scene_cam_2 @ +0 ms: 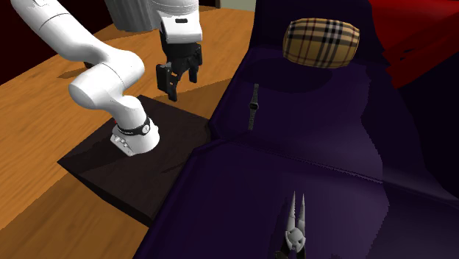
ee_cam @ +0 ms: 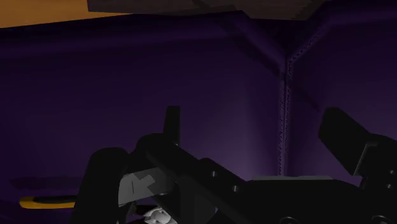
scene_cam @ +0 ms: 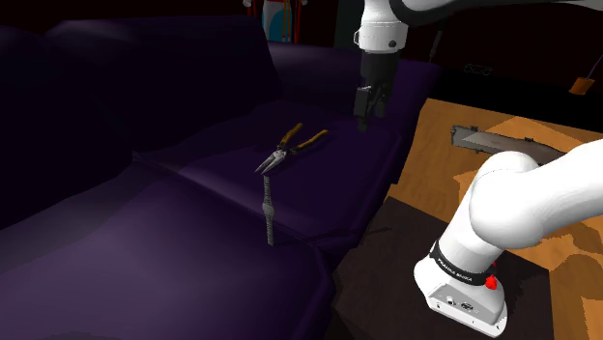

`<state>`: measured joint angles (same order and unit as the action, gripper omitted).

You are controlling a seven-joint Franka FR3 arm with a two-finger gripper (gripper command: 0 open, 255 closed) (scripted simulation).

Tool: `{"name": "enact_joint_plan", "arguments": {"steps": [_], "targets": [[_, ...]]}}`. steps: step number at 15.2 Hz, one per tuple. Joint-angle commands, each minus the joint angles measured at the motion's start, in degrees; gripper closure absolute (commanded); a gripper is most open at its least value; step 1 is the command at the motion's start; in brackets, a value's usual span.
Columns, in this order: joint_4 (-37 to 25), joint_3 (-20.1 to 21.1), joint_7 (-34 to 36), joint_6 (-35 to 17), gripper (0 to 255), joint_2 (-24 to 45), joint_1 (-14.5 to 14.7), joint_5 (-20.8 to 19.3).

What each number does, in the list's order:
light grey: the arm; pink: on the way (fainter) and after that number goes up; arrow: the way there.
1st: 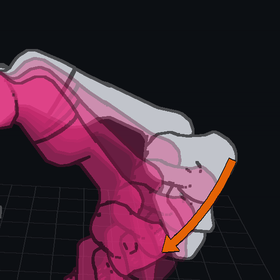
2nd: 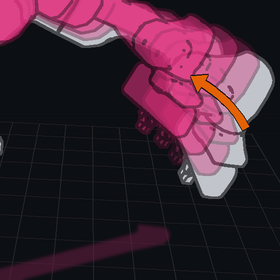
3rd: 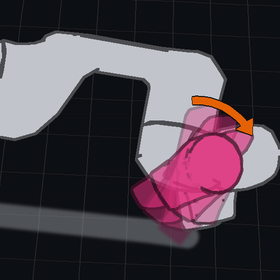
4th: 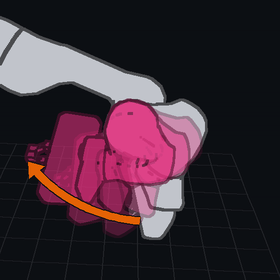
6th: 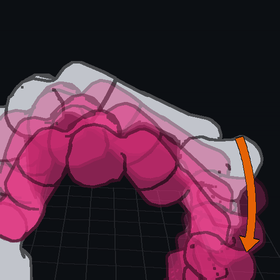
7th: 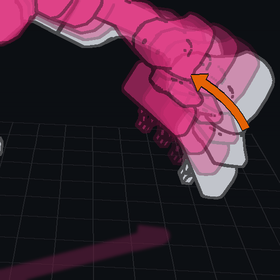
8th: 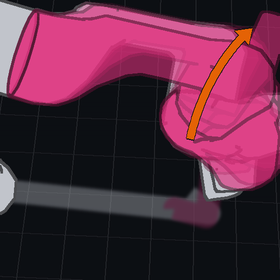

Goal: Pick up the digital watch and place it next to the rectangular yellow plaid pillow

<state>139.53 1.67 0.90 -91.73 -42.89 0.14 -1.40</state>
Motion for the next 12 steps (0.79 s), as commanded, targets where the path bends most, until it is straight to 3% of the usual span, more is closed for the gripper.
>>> {"name": "enact_joint_plan", "arguments": {"steps": [1, 7, 12], "targets": [[0.00, 0.00, 0.00, 0.00, 0, 0.00, 0.00, 0.00], [12.16, -9.14, -17.44, -20.56, 0, -0.75, 6.33, 6.08], [17.94, -18.36, -35.72, -36.44, 0, 3.88, 15.24, 14.75]]}}
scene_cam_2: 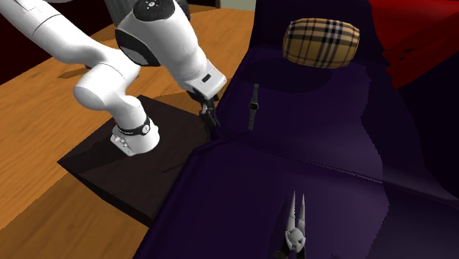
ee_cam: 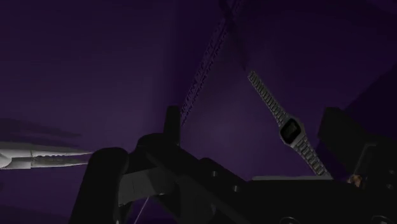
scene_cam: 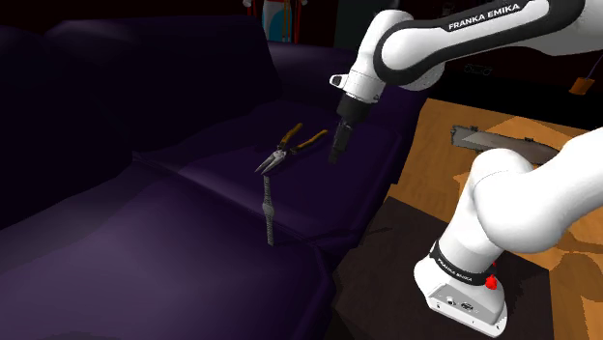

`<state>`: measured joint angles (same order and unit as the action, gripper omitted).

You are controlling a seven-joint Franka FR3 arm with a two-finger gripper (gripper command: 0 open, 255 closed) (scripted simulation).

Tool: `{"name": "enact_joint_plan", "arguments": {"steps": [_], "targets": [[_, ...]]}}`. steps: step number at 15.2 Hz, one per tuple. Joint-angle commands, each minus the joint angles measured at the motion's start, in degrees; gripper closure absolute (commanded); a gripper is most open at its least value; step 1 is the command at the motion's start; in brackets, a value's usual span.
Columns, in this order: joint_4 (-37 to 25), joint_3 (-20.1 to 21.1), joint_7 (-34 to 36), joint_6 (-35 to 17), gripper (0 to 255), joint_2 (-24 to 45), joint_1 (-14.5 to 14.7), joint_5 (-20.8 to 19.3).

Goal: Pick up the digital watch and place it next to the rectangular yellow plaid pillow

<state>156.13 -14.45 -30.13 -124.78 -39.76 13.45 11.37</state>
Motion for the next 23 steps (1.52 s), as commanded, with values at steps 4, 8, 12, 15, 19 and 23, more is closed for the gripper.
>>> {"name": "enact_joint_plan", "arguments": {"steps": [4, 8, 12, 15, 19, 23], "targets": [[2.49, -12.32, -23.28, -13.37, 0, 6.54, 14.02, 13.00], [0.34, -25.47, -45.72, -18.22, 0, 12.38, 30.76, 28.07], [-4.44, -39.50, -69.42, -15.31, 0, 18.60, 48.28, 44.62], [-5.77, -42.37, -74.69, -14.25, 0, 21.62, 52.86, 49.99], [-6.92, -44.25, -78.41, -13.93, 0, 25.77, 57.17, 56.19], [-7.46, -44.84, -79.88, -13.45, 0, 27.67, 58.66, 58.78]]}}
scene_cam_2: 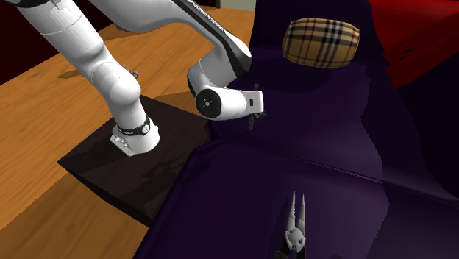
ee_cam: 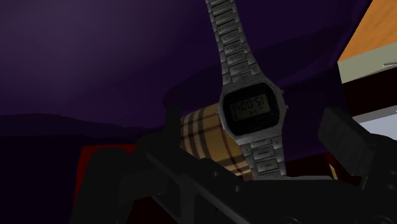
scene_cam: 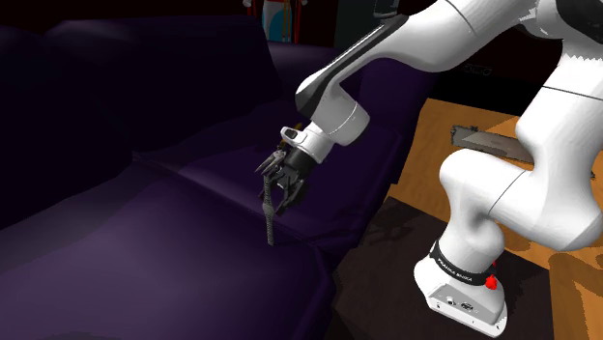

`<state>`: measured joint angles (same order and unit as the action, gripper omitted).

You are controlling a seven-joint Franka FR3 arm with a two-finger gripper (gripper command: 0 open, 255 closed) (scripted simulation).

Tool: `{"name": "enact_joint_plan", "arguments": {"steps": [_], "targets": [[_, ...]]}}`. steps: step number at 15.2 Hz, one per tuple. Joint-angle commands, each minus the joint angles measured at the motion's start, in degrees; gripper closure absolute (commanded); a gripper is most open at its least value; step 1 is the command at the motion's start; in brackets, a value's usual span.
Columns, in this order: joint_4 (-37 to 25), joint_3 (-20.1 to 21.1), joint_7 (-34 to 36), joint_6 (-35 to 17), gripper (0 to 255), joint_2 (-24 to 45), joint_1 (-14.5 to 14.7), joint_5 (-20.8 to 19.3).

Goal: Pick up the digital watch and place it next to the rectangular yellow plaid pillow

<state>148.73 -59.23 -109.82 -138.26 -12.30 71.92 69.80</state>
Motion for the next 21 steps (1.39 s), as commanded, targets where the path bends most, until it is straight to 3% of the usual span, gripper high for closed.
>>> {"name": "enact_joint_plan", "arguments": {"steps": [1, 5, 6, 15, 21], "targets": [[-0.06, -0.06, -0.19, 0.03, 0, 0.22, 0.18, 0.35], [-0.06, -0.05, -0.17, 0.03, 0, 0.20, 0.17, 0.32], [-0.06, -0.05, -0.17, 0.03, 255, 0.20, 0.17, 0.32], [-0.06, -0.06, -0.19, 0.04, 255, 0.22, 0.18, 0.35], [0.53, 4.76, 8.05, -2.48, 255, -6.24, -4.09, -7.79]]}}
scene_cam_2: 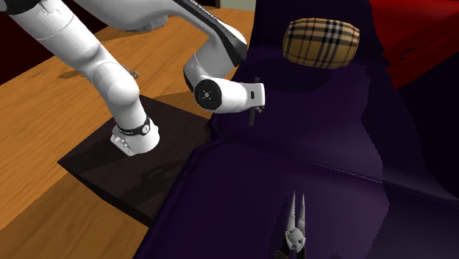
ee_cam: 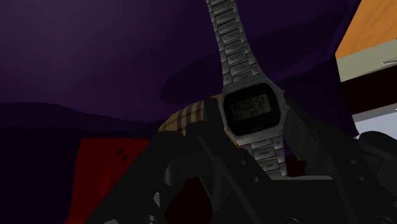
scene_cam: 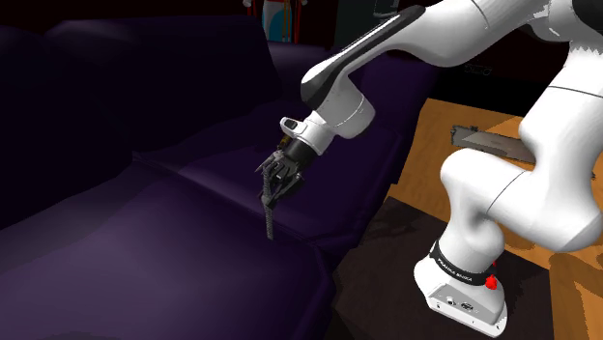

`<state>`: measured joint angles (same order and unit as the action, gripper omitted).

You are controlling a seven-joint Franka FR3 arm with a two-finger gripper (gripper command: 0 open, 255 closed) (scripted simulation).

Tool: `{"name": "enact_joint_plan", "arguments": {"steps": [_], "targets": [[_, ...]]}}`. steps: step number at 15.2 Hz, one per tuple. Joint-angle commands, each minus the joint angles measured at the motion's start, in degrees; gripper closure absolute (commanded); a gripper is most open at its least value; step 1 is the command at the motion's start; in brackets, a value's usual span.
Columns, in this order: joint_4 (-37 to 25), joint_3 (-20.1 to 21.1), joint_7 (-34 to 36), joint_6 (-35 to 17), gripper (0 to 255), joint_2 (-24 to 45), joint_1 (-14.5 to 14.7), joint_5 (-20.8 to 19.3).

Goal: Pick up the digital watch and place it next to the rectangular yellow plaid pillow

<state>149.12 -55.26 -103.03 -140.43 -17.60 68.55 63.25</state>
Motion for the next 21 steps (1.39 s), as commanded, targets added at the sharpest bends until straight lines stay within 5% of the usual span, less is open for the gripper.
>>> {"name": "enact_joint_plan", "arguments": {"steps": [1, 21], "targets": [[0.18, 1.60, 2.59, -0.46, 255, -1.80, -1.45, -2.45], [-2.95, 14.57, 24.04, 4.11, 255, -12.51, -13.11, -19.09]]}}
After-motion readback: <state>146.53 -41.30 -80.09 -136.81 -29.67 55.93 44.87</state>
